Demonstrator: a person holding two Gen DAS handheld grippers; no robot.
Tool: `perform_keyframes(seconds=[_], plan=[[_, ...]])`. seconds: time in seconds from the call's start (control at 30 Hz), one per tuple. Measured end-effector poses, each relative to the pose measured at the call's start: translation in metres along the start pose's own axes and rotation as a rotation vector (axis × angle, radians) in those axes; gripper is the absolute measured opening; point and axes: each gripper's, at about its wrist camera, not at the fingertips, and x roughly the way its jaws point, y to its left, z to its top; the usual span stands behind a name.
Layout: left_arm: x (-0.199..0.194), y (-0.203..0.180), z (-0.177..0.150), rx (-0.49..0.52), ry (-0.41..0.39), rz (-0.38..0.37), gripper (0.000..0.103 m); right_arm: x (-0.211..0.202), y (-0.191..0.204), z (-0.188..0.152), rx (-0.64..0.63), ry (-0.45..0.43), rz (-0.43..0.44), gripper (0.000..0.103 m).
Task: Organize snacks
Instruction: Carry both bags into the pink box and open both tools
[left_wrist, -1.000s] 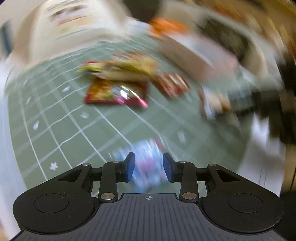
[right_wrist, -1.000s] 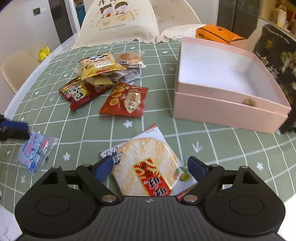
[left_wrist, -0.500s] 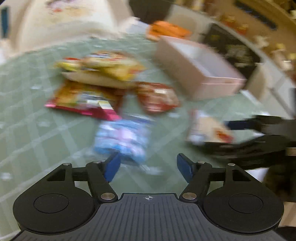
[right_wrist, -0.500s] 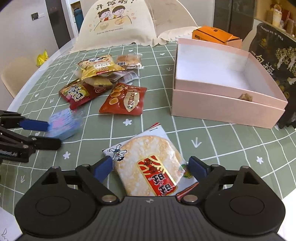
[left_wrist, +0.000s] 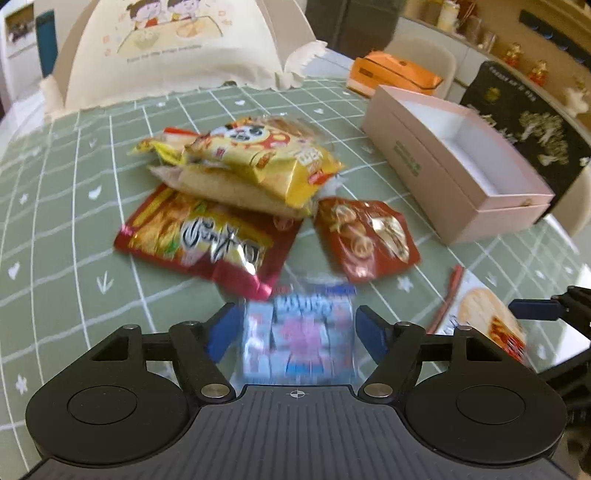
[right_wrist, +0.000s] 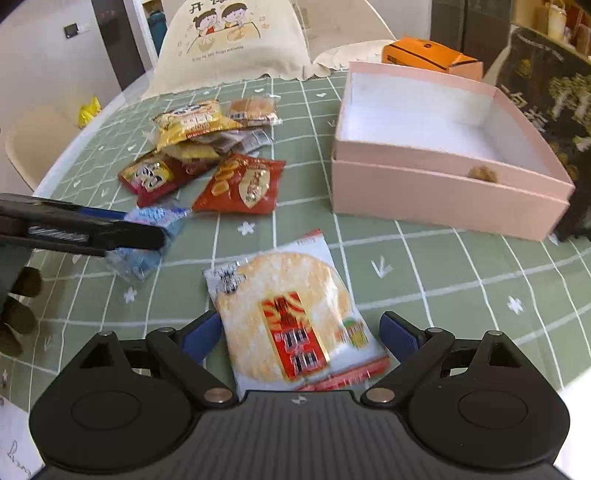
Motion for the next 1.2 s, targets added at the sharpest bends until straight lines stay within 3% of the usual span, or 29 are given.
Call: perform_keyframes(seconds=[0.13, 0.17, 0.2, 0.33, 0.47, 0.57, 0.67, 0.73, 0.77, 0.83, 0.9, 1.03, 1.17, 1.2], plan=[[0.002, -0.023, -0.010, 0.104, 0.021, 0.065, 0.075, 0.009, 0.011, 0.007, -0.062, 0.017, 0.005, 0.089], [-0.004, -0.027, -0.019, 0.128, 0.020, 0.074, 0.074, 0.006, 0.011, 0.006, -0.078, 0.017, 0.014, 0.078], [-0.008, -0.032, -0.027, 0.144, 0.016, 0.075, 0.073, 0.002, 0.011, 0.004, -0.093, 0.017, 0.022, 0.076], [-0.031, -0.054, -0.054, 0.160, 0.014, 0.002, 0.065, -0.020, -0.011, -0.007, -0.081, -0.004, 0.004, 0.076], [-0.043, -0.078, -0.051, 0.120, -0.022, -0.096, 0.065, -0.049, -0.047, -0.016, -0.018, -0.053, -0.037, 0.076], [-0.065, -0.095, -0.016, 0.095, -0.130, -0.187, 0.065, -0.074, -0.073, -0.018, 0.038, -0.089, -0.077, 0.076], [-0.079, -0.114, 0.043, 0.105, -0.271, -0.240, 0.065, -0.097, -0.091, -0.014, 0.072, -0.142, -0.108, 0.076], [-0.068, -0.125, 0.090, 0.078, -0.324, -0.301, 0.066, -0.105, -0.097, -0.008, 0.076, -0.174, -0.124, 0.076], [-0.053, -0.128, 0.112, 0.059, -0.312, -0.353, 0.067, -0.107, -0.098, -0.004, 0.077, -0.186, -0.126, 0.076], [-0.011, -0.131, 0.148, -0.006, -0.214, -0.430, 0.068, -0.102, -0.099, 0.007, 0.086, -0.189, -0.133, 0.076], [0.005, -0.126, 0.157, -0.055, -0.232, -0.366, 0.061, -0.095, -0.099, 0.017, 0.097, -0.181, -0.137, 0.076], [-0.008, -0.097, 0.121, -0.137, -0.310, -0.297, 0.061, -0.091, -0.099, 0.033, 0.088, -0.197, -0.140, 0.076], [-0.003, -0.070, 0.084, -0.171, -0.256, -0.189, 0.061, -0.079, -0.095, 0.069, 0.039, -0.242, -0.169, 0.076], [0.001, -0.065, 0.077, -0.175, -0.237, -0.170, 0.061, -0.073, -0.095, 0.084, 0.035, -0.271, -0.171, 0.082]])
